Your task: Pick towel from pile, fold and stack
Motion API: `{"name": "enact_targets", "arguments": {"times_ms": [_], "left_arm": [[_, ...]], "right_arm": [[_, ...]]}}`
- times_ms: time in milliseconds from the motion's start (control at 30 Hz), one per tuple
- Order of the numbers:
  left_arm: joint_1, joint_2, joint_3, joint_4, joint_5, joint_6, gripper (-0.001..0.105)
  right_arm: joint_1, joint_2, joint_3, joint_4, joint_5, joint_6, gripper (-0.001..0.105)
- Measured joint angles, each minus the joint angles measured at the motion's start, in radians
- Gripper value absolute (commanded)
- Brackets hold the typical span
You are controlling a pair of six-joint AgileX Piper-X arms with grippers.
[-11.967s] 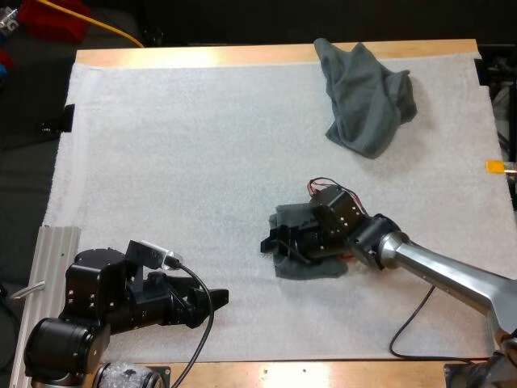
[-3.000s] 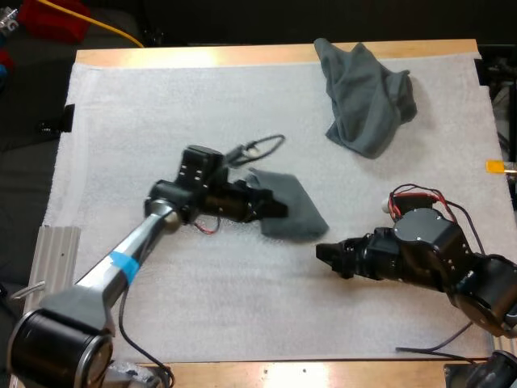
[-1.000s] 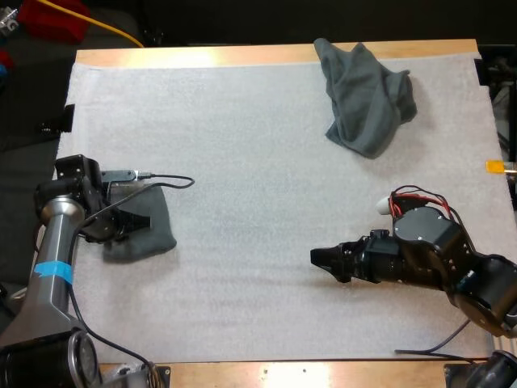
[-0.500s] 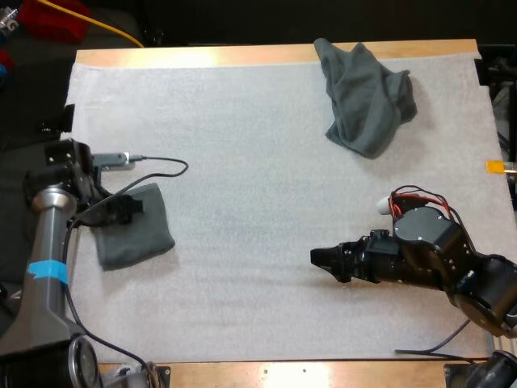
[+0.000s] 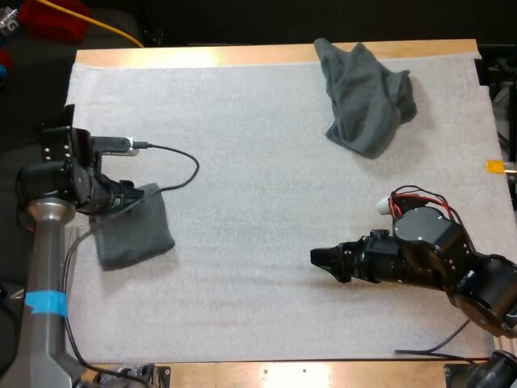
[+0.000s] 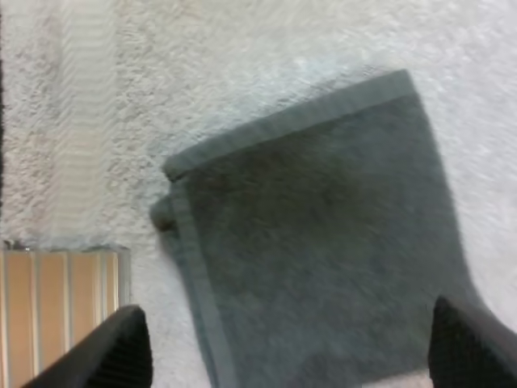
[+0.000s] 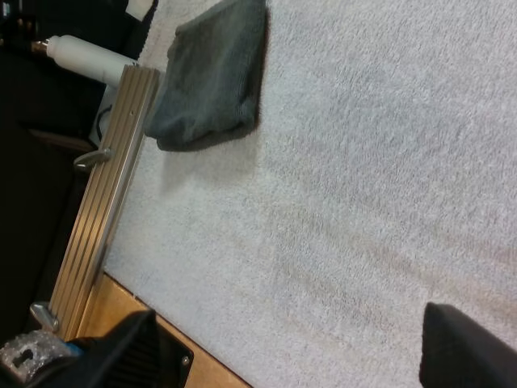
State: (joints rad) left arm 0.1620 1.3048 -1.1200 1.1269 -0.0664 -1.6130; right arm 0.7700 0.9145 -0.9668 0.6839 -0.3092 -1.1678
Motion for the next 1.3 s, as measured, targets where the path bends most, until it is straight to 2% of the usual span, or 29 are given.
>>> {"name": "enact_targets", "arguments": {"times_ms": [200, 400, 500, 767, 1300], "left_arm": [[-0.038, -0.062, 0.000, 0.065, -0.001, -0.003, 0.067], [-0.081, -0.163, 0.000, 0.078, 0.014, -0.035, 0.067], [-0.106, -0.212, 0.000, 0.078, 0.032, -0.035, 0.067], [-0.137, -0.324, 0.000, 0.086, 0.100, -0.049, 0.067], [-0.137, -0.432, 0.000, 0.164, 0.102, -0.046, 0.067]], "right_arm": [[0.000, 0.000, 0.000, 0.000, 0.004, -0.055, 0.065], [-0.001, 0.000, 0.000, 0.013, 0.111, -0.090, 0.065], [-0.032, 0.000, 0.000, 0.052, 0.120, -0.107, 0.065], [-0.221, 0.000, 0.000, 0.144, 0.127, -0.201, 0.065], [-0.593, -0.002, 0.000, 0.355, 0.139, -0.385, 0.065]]}}
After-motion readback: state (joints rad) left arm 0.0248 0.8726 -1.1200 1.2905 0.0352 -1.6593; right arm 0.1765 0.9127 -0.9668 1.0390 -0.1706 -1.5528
